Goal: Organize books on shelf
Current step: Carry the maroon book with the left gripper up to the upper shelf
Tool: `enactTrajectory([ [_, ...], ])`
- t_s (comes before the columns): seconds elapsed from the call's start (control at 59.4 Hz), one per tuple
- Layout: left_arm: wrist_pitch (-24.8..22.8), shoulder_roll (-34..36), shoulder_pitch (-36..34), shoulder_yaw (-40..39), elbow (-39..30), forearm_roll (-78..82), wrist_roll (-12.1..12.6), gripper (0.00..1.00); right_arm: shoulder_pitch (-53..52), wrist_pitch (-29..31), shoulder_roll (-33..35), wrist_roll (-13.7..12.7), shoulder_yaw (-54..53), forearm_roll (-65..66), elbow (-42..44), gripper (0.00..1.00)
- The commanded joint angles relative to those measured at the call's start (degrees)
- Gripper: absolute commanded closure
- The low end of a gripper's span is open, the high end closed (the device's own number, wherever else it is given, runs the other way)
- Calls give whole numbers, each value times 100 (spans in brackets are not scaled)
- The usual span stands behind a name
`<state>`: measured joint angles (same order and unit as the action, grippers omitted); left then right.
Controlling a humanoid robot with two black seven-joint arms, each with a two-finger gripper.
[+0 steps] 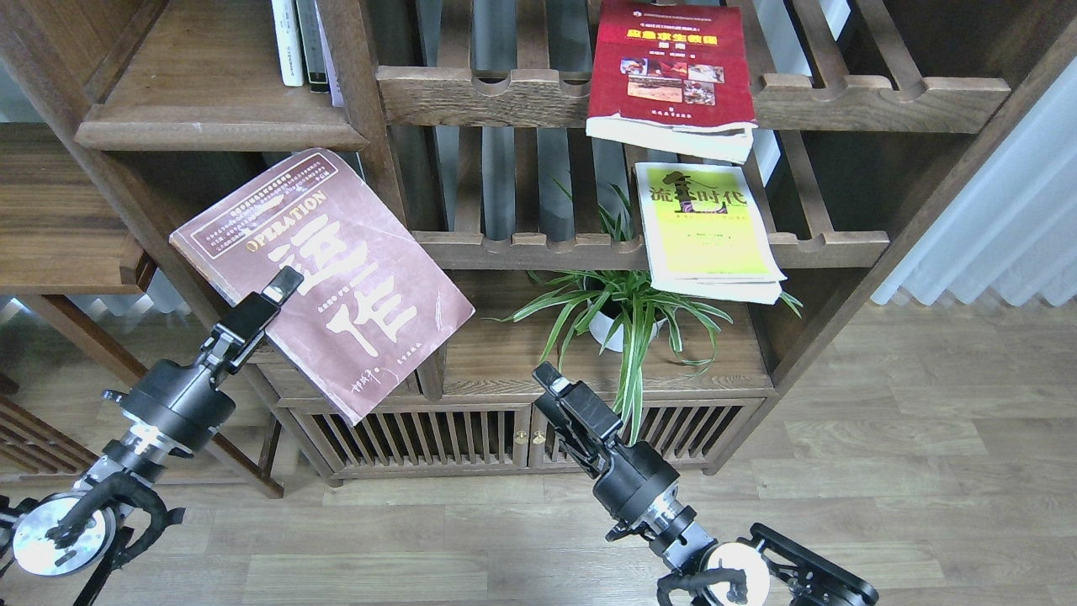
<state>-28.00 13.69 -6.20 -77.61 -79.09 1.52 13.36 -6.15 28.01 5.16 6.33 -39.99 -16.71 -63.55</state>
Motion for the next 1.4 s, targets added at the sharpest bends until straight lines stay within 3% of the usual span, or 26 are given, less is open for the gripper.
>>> enactTrajectory([
  [0.0,0,-6,-162,-167,-1,-12,-36,100,0,-1,12,0,0,1,0,14],
  [0.908,0,46,-1331,-1309,25,-284,52,100,-17,-1,-6,0,-9,28,62,14],
  [0.992,0,55,-1401,-1397,51,-284,228,100,-26,-1,-15,0,-9,28,62,14],
  [1.043,0,55,-1488,-1476,51,-284,455,100,-18,-1,-50,0,-9,28,70,14],
  [1.262,0,55,-1638,-1880,78,-275,518,100,-17,-1,-76,0,9,37,62,13],
  [1.379,0,55,-1682,-2258,201,-258,729,100,-17,-1,-85,0,17,45,62,13],
])
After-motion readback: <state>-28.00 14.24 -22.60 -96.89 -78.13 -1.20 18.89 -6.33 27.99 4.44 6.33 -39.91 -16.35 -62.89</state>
